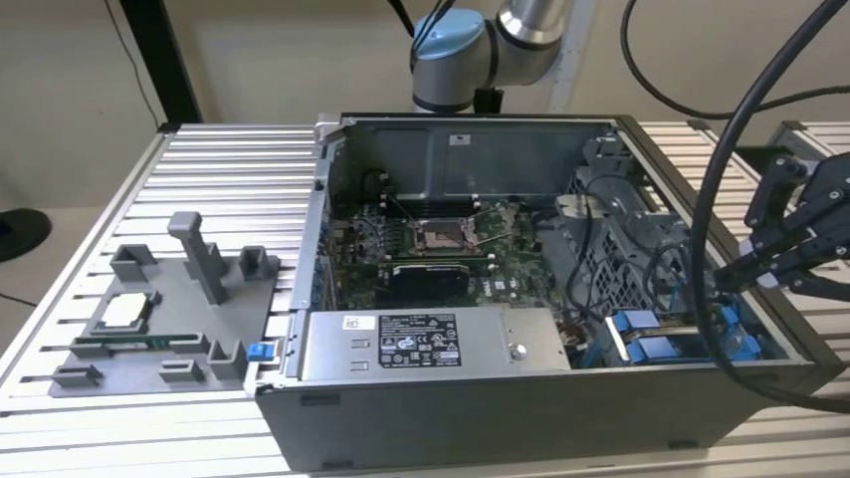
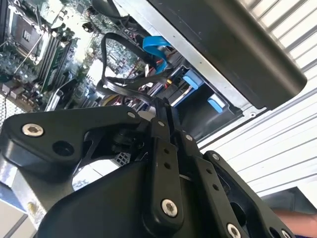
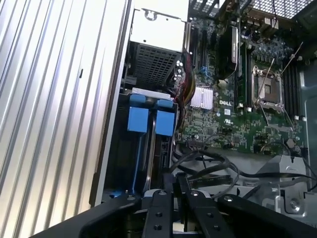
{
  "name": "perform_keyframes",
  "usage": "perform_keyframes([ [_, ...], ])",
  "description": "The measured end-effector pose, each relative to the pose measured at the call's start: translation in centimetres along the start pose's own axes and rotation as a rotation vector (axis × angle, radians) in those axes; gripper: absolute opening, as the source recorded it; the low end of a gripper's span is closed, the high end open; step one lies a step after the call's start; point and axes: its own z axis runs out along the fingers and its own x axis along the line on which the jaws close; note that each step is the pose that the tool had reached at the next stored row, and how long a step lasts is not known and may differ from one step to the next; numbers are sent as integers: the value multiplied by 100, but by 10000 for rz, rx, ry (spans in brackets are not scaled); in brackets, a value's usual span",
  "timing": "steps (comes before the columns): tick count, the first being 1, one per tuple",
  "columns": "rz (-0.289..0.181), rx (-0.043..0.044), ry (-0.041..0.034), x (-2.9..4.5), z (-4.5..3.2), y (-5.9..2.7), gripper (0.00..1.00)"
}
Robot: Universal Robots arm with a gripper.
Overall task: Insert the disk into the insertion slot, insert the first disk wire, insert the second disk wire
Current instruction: 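Insert the second disk wire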
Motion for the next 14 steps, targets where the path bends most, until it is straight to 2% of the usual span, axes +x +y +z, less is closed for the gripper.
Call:
perform_keyframes([
  [14, 53, 13, -17, -157, 50, 149, 0],
])
